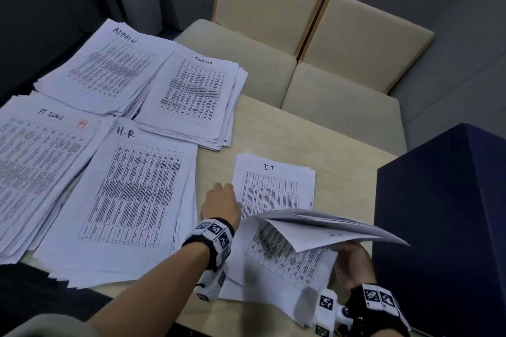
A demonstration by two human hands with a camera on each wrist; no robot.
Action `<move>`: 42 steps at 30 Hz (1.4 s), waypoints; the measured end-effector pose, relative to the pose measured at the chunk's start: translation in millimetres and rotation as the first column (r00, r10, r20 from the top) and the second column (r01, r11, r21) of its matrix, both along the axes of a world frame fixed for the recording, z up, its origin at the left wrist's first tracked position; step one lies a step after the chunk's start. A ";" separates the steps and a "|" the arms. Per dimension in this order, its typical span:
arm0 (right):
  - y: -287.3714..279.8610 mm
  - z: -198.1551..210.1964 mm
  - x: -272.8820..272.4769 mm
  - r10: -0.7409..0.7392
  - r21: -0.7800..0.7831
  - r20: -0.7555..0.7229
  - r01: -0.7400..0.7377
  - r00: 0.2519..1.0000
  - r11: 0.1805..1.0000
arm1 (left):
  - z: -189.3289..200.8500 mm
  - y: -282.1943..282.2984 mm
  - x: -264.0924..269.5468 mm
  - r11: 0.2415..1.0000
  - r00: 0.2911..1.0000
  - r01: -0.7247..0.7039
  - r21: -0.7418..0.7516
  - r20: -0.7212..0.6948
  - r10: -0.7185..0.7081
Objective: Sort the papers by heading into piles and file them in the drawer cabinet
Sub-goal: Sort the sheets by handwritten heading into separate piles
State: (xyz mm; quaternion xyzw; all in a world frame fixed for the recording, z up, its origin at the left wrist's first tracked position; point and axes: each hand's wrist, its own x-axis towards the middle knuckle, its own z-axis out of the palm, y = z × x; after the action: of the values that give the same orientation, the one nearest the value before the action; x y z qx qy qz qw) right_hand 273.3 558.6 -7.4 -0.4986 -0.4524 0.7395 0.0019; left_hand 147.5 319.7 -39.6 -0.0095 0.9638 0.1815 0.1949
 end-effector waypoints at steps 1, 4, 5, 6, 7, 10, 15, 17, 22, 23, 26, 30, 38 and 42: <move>-0.3 1.4 0.5 0.004 -0.011 0.015 -0.004 1.000 1.000 | -0.2 -0.7 0.7 0.999 0.999 -0.042 0.019 -0.006 0.042; -3.3 6.7 1.9 0.031 -0.065 0.017 -0.030 0.999 0.997 | -0.9 2.7 0.3 0.966 0.970 -0.217 0.140 0.144 0.197; -3.5 8.5 1.8 0.033 -0.083 0.030 -0.030 0.999 0.996 | -1.2 4.6 -1.9 0.961 0.961 -0.233 0.150 0.185 0.204; -4.4 12.1 1.2 0.040 -0.116 0.037 -0.036 0.999 0.993 | -0.7 5.1 -3.1 0.971 0.964 -0.200 0.131 0.205 0.171; -3.3 10.0 0.8 0.042 -0.138 0.054 -0.034 0.998 0.990 | 0.7 5.0 -4.1 0.985 0.972 -0.144 0.098 0.201 0.122; 6.6 -10.2 0.6 -0.005 -0.082 0.058 0.009 0.998 0.997 | 0.5 3.6 -4.8 0.993 0.989 -0.114 0.021 0.098 0.111; 12.0 -22.6 0.5 0.007 -0.109 0.030 -0.004 1.000 0.994 | 8.0 4.7 -12.4 0.888 0.893 -0.438 0.142 0.184 0.411; 12.3 -24.8 -1.9 -0.004 -0.107 0.018 0.006 1.000 0.994 | 10.7 0.8 -16.5 0.899 0.902 -0.402 0.174 0.248 0.355; 14.7 -34.1 -4.7 -0.048 -0.105 0.013 0.049 0.999 0.993 | 4.4 -1.9 -8.6 0.974 0.972 -0.197 0.116 0.150 0.179; 16.7 -38.7 -3.8 -0.055 -0.115 -0.002 0.055 0.998 0.992 | 3.9 -0.7 -6.3 0.977 0.973 -0.203 0.070 0.130 0.193; 19.5 -47.0 1.0 -0.040 -0.148 -0.023 0.036 0.999 0.988 | 5.8 2.2 -7.0 0.946 0.937 -0.316 0.076 0.182 0.298; 15.8 -41.1 5.5 -0.008 -0.176 -0.044 0.001 0.999 0.984 | 6.8 -2.9 -13.9 0.984 0.973 -0.173 0.050 0.167 0.162; 10.5 -34.3 12.3 -0.042 -0.128 0.031 0.045 0.999 0.991 | 5.0 8.7 -4.1 0.926 0.935 -0.329 0.186 0.203 0.291; 11.1 -30.1 6.1 -0.021 -0.127 -0.017 0.018 1.000 0.992 | 6.4 2.6 -4.2 0.979 0.992 -0.123 0.164 0.060 0.114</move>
State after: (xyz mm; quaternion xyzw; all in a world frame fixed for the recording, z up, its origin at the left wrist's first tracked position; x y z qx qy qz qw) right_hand 279.4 569.8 -37.5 -0.4952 -0.3998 0.7711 -0.0184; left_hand 143.3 322.2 -33.1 -0.0552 0.9377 0.2727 0.2080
